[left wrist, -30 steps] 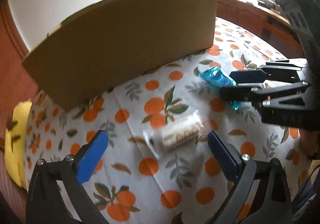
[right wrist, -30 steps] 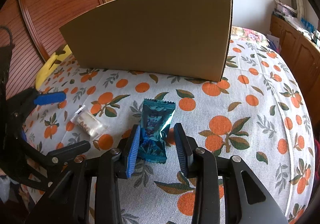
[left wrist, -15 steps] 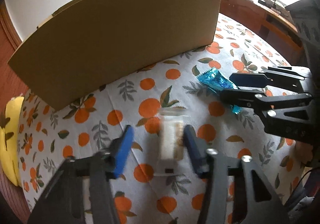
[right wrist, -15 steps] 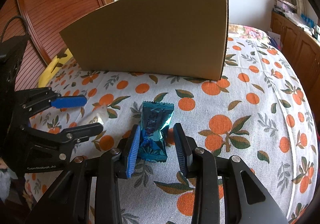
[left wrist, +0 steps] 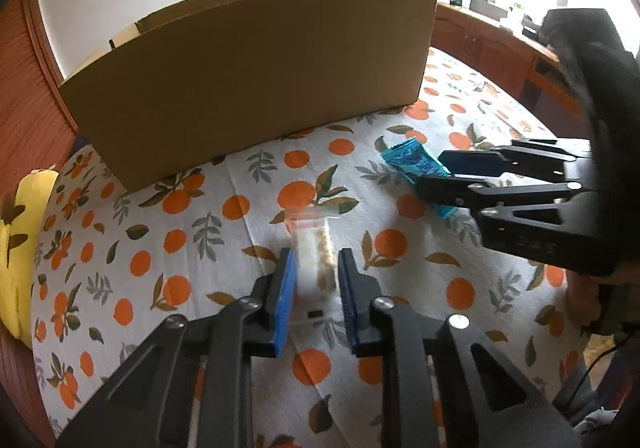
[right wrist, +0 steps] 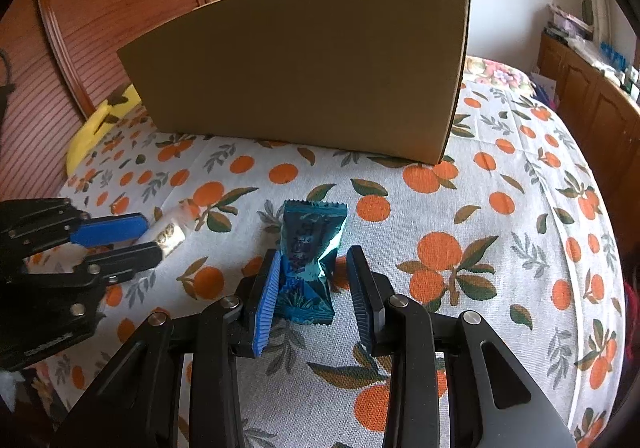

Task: Organize snacks
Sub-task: 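Close left tool on the clear biscuit packet, then lift and carry biscuit packet with left tool while right tool carries teal candy to box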

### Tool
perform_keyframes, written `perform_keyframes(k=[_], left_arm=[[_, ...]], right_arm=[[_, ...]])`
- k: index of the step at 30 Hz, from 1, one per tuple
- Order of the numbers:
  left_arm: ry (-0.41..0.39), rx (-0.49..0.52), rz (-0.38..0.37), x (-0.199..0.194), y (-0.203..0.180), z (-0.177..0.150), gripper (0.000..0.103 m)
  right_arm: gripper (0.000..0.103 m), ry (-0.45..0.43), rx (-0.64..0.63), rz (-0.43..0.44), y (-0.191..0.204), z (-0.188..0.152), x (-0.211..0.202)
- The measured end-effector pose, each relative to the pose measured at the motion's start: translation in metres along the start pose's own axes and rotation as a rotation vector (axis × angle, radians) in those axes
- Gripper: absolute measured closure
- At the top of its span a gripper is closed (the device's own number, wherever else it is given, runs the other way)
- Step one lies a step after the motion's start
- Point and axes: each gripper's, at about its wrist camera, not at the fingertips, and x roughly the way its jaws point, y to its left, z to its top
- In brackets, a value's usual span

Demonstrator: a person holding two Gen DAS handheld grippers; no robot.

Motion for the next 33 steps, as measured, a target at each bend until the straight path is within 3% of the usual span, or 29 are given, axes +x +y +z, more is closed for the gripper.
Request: perform_keyframes(k=[4,8,14,17,20,22,33], left_arm=[[-0.002,0.004,-0.004,-0.006,0.002,-0.003,0.087],[0.001,0.008,-0.018,0.003,0.000,0.006,0.074],[0.044,0.019,0.013,0.020,0.001,0.012,0.072],[0.040,0.003,0.012,0.022,0.003,0.012,0.073],[0.036,0.007,0.005,0.022,0.005,0.009,0.083],[0.032,0.015,0.030,0.021,0.004,0.008,0.084],[-0.048,-0.045,0.014,-0.016,0.010,0.004,0.084]], right_arm=[[0.071,0.004,-0.029,-0.035,0.008,0.000,0.003],[0.071,0.006,-0.039,-0.049,0.010,0.001,0.005],[0.071,0.006,-0.044,-0.055,0.011,0.000,0.005],[0.071,0.006,-0.044,-0.054,0.011,0.000,0.005],[0.071,0.006,-0.045,-0.055,0.011,0.000,0.005],[0.071,0.006,-0.046,-0.056,0.012,0.000,0.005],[0.082,0.001,-0.026,-0.070,0.007,0.000,0.003]])
